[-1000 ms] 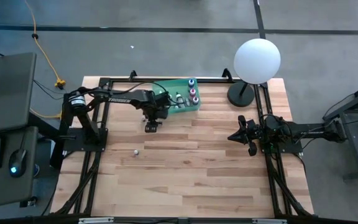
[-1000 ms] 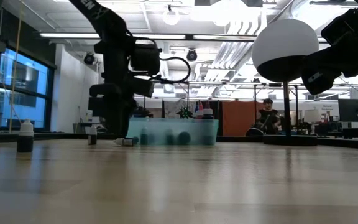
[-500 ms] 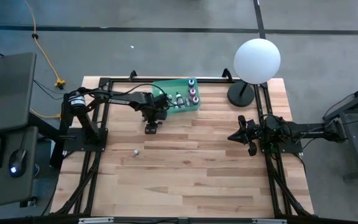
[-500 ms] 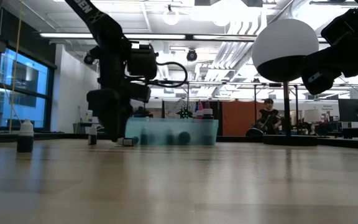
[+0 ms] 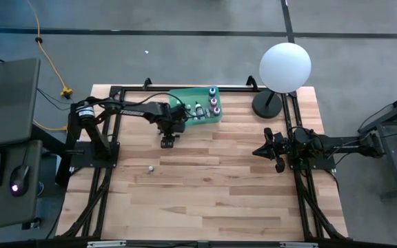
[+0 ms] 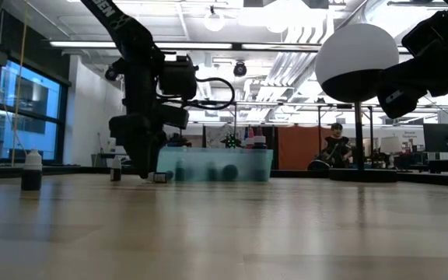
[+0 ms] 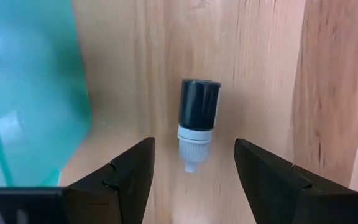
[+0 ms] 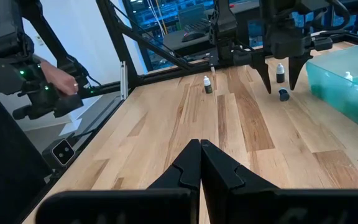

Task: Pick & Place food coloring
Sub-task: Put the small purple food coloring into the bin

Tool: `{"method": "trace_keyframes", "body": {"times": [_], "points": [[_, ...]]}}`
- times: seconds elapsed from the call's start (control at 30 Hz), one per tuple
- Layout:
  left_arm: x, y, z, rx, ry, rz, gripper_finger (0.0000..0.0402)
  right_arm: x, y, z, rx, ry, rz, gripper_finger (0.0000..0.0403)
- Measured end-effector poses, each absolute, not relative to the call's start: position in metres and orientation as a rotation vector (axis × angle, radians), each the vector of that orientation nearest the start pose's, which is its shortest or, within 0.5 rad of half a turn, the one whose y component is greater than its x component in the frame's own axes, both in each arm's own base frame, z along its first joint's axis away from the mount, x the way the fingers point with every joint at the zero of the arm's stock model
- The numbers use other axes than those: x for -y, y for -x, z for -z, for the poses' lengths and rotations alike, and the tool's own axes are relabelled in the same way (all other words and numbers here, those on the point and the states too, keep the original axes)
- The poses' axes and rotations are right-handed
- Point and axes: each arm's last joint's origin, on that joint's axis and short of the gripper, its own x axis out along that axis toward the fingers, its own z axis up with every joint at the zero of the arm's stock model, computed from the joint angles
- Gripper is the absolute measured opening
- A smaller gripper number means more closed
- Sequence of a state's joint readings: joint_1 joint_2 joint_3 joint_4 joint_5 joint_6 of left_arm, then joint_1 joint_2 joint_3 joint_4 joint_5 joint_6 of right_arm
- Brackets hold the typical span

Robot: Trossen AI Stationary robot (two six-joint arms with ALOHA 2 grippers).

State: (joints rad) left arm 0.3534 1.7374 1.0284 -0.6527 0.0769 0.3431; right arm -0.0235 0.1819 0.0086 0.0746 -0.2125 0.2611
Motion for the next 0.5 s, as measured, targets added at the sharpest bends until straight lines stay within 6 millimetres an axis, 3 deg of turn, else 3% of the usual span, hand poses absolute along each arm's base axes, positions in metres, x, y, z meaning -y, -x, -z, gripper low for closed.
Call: {"method": "trace_keyframes", "body": {"times": [0.5], "points": [[-0.101, -0.282, -0.144, -1.367, 0.039, -0.021, 0.0218, -0.004, -0.108, -0.159, -0.123, -0.272, -0.175, 0.0]]}}
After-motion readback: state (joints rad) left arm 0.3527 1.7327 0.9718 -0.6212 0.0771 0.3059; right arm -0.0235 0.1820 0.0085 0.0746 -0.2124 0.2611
